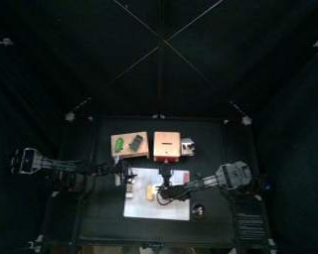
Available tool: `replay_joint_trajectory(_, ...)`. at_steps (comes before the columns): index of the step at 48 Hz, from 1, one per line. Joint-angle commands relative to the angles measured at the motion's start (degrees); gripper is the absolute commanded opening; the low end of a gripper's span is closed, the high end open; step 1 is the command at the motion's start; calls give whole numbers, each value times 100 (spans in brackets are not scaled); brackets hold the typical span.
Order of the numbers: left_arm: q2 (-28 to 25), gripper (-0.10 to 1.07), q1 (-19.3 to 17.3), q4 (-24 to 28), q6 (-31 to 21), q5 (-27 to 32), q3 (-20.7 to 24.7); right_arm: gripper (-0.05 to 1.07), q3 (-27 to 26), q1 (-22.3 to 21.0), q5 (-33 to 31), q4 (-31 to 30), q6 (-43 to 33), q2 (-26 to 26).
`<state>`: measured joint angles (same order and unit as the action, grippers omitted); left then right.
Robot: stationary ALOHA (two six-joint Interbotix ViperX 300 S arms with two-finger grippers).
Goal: Place other rice block into middle of board
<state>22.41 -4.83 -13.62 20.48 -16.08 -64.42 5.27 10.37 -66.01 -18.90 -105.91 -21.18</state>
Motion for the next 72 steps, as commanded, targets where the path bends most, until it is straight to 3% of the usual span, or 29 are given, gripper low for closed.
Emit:
replay_joint_trajectory(1,26,87,-18,0,0,-26,62,91,-88,9,0,-9,-18,202)
replay_joint_trajectory(15,26,87,-18,0,0,-26,62,86,-114,35,0,0,-9,193)
replay_joint_trajectory(33,26,87,-18,0,0,-18,53,58,-35,35,-246,88,-9,220)
replay_joint_trajectory(46,26,87,-18,0,0,-18,53,57,-431,62,-1521,114,9,176)
replay_joint_trajectory(72,26,87,-18,0,0,-18,53,57,-1046,44,-1600,431,26,-589)
